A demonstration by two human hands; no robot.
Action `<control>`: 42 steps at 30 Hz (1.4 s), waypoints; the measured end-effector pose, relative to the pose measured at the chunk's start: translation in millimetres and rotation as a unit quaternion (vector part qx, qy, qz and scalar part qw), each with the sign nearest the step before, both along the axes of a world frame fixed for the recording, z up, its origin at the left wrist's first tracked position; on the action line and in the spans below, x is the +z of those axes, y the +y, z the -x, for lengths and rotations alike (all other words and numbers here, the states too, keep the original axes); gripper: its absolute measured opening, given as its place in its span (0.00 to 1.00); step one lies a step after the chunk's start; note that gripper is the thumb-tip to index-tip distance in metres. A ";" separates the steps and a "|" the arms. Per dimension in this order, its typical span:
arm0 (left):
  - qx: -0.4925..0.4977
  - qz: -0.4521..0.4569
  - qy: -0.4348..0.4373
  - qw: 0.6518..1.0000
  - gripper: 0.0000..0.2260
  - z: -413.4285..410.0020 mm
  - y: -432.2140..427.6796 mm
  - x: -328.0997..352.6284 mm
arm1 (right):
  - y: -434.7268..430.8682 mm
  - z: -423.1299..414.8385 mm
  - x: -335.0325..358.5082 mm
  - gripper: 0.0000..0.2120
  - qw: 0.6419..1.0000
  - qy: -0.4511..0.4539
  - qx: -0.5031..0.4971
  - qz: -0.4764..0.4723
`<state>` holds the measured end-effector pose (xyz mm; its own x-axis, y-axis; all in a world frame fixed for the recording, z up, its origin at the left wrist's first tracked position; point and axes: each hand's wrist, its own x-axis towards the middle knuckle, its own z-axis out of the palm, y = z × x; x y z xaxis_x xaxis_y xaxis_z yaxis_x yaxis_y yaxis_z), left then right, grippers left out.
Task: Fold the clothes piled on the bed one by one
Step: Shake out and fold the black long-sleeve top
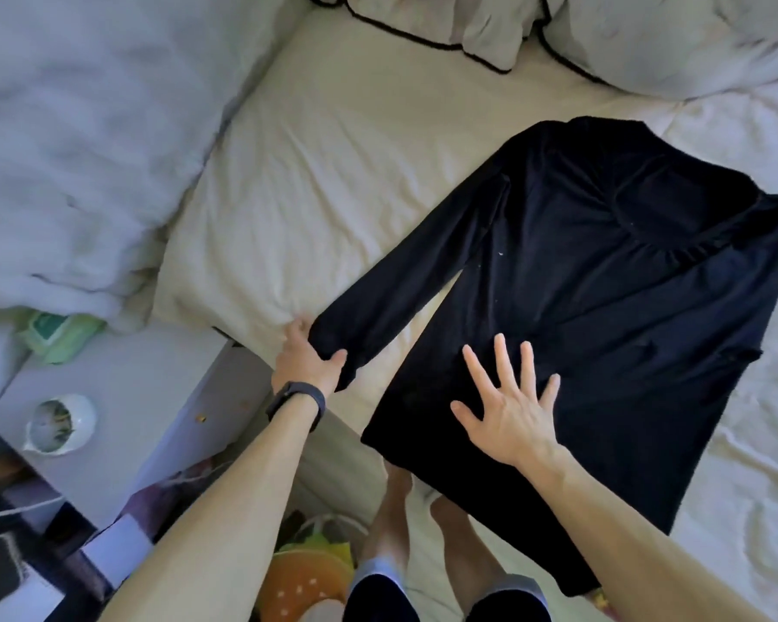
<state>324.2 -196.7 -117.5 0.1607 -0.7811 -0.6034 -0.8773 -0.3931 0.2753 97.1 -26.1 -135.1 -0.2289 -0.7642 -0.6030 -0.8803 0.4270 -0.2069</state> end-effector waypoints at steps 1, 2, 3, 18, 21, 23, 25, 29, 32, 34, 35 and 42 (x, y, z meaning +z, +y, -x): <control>-0.009 -0.014 0.014 1.000 0.22 -4.2 -4.6 1.4 | -1.8 0.6 -2.4 0.40 0.999 -0.008 0.007 -0.034; -0.020 -0.018 0.031 0.999 0.15 -6.0 -8.6 5.5 | -6.2 3.3 -2.2 0.40 0.998 -0.014 0.010 -0.062; -0.024 -0.011 0.055 0.998 0.10 -6.4 -12.0 13.0 | -12.4 6.1 2.0 0.40 0.996 -0.024 0.004 -0.086; -0.337 -0.032 0.301 0.892 0.19 125.0 32.1 209.4 | -75.2 58.0 213.9 0.13 0.679 -0.534 -0.501 0.051; -0.451 -0.089 0.247 0.853 0.20 160.0 74.7 184.7 | -12.1 75.7 181.2 0.06 0.648 -0.470 -0.592 0.091; -0.522 -0.123 0.201 0.820 0.21 176.9 107.2 160.8 | 37.6 78.1 146.6 0.08 0.620 -0.415 -0.660 0.094; -0.593 -0.160 0.146 0.776 0.22 187.8 140.8 133.7 | 85.3 71.3 104.4 0.10 0.619 -0.349 -0.701 0.066; -0.701 -0.226 0.037 0.675 0.23 194.6 189.9 82.3 | 155.3 50.4 37.3 0.10 0.675 -0.228 -0.701 0.010; -0.696 -0.203 -0.014 0.689 0.21 192.3 197.3 50.3 | 180.6 45.6 15.3 0.10 0.741 -0.185 -0.646 0.010; -0.678 -0.163 -0.019 0.716 0.20 189.9 189.4 35.7 | 185.7 45.3 13.6 0.12 0.782 -0.161 -0.602 0.015; -0.676 -0.150 -0.019 0.722 0.19 188.9 182.3 31.3 | 186.9 45.0 15.8 0.13 0.800 -0.147 -0.581 0.017; -0.542 0.011 0.050 0.839 0.13 196.0 83.4 40.1 | 131.5 67.2 60.3 0.23 0.853 -0.064 -0.516 0.054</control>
